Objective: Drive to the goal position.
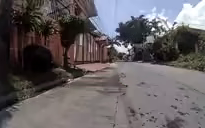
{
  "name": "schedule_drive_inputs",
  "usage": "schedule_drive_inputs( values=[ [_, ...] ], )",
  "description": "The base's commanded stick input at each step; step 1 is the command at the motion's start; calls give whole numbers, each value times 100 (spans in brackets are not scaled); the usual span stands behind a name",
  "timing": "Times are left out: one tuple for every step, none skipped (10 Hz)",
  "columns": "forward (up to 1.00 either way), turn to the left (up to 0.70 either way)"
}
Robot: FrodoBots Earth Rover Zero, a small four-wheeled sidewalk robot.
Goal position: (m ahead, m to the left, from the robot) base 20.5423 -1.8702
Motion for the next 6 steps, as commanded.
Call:
schedule_drive_inputs(
  values=[
    [100, -19],
    [100, -23],
    [100, -32],
    [100, -39],
    [100, -40],
    [100, -40]
  ],
)
